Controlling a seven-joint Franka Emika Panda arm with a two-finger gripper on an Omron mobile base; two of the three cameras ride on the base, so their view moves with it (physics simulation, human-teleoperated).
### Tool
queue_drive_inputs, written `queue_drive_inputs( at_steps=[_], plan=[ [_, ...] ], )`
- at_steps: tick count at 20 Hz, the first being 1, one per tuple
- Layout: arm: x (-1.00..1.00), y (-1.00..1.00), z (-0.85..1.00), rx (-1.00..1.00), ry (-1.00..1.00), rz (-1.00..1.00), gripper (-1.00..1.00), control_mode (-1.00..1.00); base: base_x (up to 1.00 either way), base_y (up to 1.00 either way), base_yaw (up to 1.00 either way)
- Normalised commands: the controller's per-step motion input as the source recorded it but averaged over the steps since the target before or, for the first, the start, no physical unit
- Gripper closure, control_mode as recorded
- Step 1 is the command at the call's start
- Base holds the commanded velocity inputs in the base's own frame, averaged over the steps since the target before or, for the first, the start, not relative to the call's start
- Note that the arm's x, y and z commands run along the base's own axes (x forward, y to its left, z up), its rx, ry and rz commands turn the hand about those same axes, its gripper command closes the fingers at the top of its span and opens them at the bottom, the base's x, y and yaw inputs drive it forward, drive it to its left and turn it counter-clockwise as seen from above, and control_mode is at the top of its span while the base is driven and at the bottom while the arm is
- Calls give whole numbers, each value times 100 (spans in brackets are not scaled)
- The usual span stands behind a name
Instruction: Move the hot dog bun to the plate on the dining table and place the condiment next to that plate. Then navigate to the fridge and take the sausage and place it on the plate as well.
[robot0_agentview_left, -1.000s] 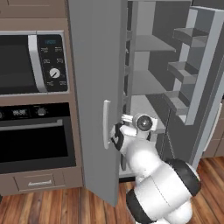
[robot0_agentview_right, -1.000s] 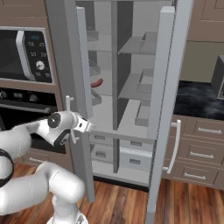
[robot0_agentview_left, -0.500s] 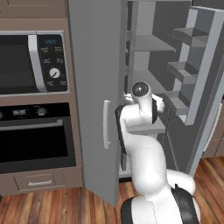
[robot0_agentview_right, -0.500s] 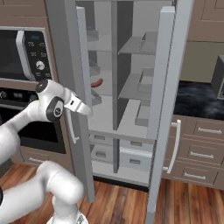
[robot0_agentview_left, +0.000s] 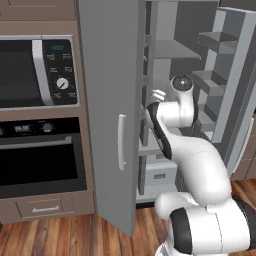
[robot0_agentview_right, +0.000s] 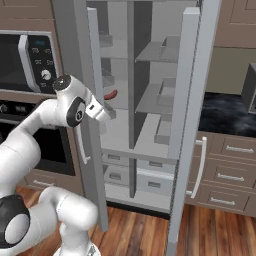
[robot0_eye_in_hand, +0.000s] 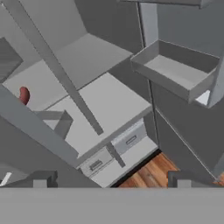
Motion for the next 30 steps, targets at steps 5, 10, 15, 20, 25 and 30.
queue_drive_inputs(
  at_steps=[5, 10, 15, 20, 25, 30],
  plan=[
    [0, -9, 1, 43, -33, 6, -100, -100, 0, 0, 0],
    [10, -3, 26, 44, -14, 3, -100, -100, 0, 0, 0],
    [40, -17, 17, 36, 1, 4, -100, -100, 0, 0, 0],
    [55, -11, 0, 21, 8, 3, -100, -100, 0, 0, 0],
    [44, 6, 0, 12, -5, 12, -100, -100, 0, 0, 0],
    [40, 9, -1, 6, -7, 13, -100, -100, 0, 0, 0]
  ],
)
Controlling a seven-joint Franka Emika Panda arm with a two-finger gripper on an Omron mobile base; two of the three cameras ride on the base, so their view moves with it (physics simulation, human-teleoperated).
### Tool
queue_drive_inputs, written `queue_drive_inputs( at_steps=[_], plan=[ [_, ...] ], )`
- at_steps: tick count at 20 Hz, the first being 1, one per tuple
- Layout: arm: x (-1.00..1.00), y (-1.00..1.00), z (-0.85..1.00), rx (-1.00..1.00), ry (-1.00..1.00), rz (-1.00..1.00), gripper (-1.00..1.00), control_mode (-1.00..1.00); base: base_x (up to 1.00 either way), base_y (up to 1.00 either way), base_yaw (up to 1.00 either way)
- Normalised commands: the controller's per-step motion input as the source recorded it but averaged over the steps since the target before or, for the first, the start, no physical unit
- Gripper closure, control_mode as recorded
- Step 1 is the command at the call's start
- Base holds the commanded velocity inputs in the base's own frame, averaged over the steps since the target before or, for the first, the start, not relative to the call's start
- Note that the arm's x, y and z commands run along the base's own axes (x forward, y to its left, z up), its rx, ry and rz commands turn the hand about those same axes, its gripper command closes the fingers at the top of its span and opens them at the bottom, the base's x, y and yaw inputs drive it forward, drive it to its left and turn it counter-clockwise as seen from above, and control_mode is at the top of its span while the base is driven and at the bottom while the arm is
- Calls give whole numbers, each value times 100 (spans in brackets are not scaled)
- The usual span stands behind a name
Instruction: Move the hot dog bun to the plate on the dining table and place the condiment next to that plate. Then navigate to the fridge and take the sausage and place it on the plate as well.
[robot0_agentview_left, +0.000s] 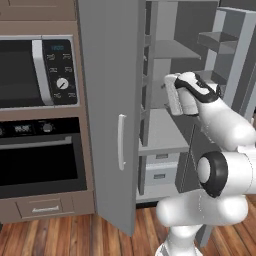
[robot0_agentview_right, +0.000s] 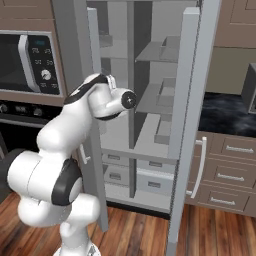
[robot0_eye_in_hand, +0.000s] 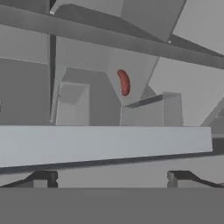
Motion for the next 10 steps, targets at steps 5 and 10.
queue_drive_inputs(
  at_steps=[5, 10],
  plan=[
    [36, 22, 0, 2, -7, 6, -100, -100, 0, 0, 0],
    [25, 26, 0, 0, -4, 0, -100, -100, 0, 0, 0]
  ],
)
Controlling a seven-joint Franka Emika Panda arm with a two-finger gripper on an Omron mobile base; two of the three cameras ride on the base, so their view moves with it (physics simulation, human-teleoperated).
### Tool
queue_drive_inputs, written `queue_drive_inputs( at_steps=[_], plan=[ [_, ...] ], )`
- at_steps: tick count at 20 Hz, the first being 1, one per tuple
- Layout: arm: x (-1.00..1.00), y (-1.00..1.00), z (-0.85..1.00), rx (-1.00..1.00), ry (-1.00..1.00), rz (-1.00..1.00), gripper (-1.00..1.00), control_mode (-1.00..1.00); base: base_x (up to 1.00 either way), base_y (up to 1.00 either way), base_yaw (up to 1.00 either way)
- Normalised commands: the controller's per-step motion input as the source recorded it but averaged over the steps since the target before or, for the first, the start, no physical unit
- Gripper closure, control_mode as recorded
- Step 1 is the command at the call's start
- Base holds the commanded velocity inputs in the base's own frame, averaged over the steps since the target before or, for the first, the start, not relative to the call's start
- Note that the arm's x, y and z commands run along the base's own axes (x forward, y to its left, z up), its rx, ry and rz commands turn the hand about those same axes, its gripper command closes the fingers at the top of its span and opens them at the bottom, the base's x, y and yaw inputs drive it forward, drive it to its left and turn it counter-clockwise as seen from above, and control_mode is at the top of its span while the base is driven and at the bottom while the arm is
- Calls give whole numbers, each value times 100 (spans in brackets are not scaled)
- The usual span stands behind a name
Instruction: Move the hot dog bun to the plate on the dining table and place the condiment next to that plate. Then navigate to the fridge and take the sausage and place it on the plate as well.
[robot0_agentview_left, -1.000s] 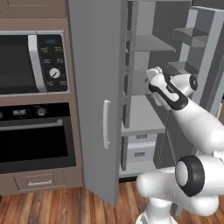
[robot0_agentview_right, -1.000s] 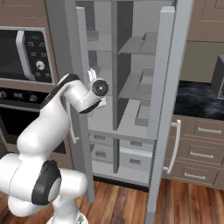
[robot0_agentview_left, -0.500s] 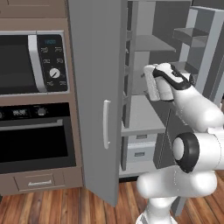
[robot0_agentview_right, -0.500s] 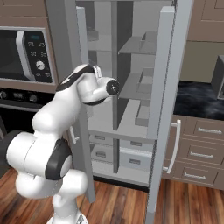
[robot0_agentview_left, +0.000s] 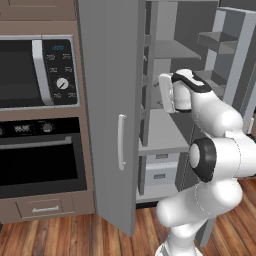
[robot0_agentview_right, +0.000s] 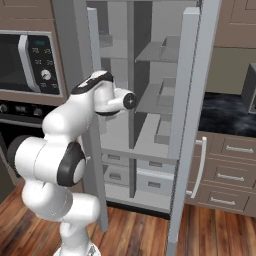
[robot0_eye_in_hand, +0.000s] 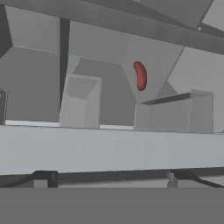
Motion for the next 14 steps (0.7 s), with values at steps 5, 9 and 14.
queue_drive_inputs(
  at_steps=[5, 9, 14],
  plan=[
    [32, 28, 0, 0, 0, 0, -100, -100, 0, 0, 0],
    [47, 10, 0, 0, 0, 4, -100, -100, 0, 0, 0],
    [43, 6, 0, 0, 0, 7, -100, -100, 0, 0, 0]
  ],
)
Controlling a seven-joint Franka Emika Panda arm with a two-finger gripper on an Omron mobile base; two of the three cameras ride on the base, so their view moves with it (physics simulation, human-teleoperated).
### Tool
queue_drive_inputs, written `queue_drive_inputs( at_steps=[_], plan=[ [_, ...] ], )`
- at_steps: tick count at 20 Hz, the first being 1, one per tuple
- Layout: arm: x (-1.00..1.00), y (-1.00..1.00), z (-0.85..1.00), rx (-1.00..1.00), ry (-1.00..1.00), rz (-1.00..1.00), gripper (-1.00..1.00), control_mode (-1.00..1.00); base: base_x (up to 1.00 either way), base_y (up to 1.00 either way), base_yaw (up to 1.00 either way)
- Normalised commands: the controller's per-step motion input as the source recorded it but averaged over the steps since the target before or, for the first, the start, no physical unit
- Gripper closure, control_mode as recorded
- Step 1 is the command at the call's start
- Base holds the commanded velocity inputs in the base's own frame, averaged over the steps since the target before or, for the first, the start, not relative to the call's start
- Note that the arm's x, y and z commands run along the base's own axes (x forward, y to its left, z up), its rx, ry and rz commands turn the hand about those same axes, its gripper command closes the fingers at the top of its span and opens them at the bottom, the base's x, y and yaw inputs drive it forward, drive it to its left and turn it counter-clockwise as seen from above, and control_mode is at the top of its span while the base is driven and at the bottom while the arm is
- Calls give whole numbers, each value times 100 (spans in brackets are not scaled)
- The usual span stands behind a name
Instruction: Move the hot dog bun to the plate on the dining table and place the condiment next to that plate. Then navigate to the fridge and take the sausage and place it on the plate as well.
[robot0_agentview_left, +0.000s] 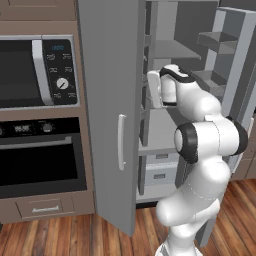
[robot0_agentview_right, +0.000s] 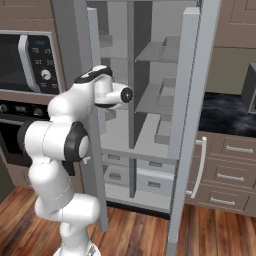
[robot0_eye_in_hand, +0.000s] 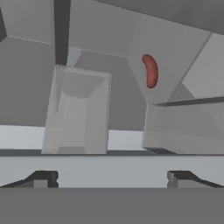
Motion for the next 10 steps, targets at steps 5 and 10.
queue_drive_inputs(
  at_steps=[5, 10],
  plan=[
    [14, 34, 0, 0, 0, 8, -100, -100, 0, 0, 0],
    [1, 54, 0, 0, 0, 11, -100, -100, 0, 0, 0]
  ],
)
